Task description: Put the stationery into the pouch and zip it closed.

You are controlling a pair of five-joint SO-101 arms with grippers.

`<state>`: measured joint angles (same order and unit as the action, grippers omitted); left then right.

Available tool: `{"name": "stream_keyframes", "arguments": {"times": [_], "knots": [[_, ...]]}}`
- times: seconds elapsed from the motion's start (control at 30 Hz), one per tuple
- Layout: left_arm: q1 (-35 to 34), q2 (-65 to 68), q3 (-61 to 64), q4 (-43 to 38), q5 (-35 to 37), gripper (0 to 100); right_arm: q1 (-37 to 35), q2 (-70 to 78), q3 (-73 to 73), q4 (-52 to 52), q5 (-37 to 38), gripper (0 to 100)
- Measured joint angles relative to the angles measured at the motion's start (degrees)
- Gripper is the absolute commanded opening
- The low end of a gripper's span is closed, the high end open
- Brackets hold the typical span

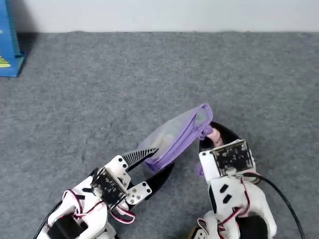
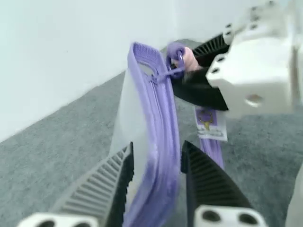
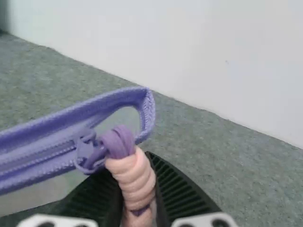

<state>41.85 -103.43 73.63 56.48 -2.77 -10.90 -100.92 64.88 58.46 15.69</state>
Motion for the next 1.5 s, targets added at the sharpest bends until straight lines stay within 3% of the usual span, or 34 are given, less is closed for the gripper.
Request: {"name": "stream_keyframes", "arguments": {"times": [0.23, 0.47, 0.57, 0.73, 0.93, 1.27, 1.5], "knots": [[0.09, 0.00, 0.18, -1.76, 0.18, 8, -1.32, -2.73, -0.44, 3.43, 0.00, 0.7], [0.18, -0.18, 4.13, -3.52, -1.58, 7, -1.32, -2.73, -0.44, 3.43, 0.00, 0.7], [0.18, -0.18, 4.31, -3.52, -1.93, 1, -1.32, -2.73, -0.44, 3.43, 0.00, 0.7], [0.18, -0.18, 4.40, -3.52, -3.87, 1, -1.32, -2.73, -0.44, 2.99, 0.00, 0.7], [-0.79, -0.26, 1.76, 1.41, -5.01, 1, 7.74, -1.93, 0.35, -7.21, 1.14, 0.7], [-5.71, -0.35, -0.79, 5.36, -5.10, 1, 23.03, -2.02, 14.95, -29.63, 8.44, 0.7], [-5.89, -0.35, -0.97, 5.98, -5.19, 1, 25.67, -1.93, 17.05, -29.71, 9.32, 4.1]]}}
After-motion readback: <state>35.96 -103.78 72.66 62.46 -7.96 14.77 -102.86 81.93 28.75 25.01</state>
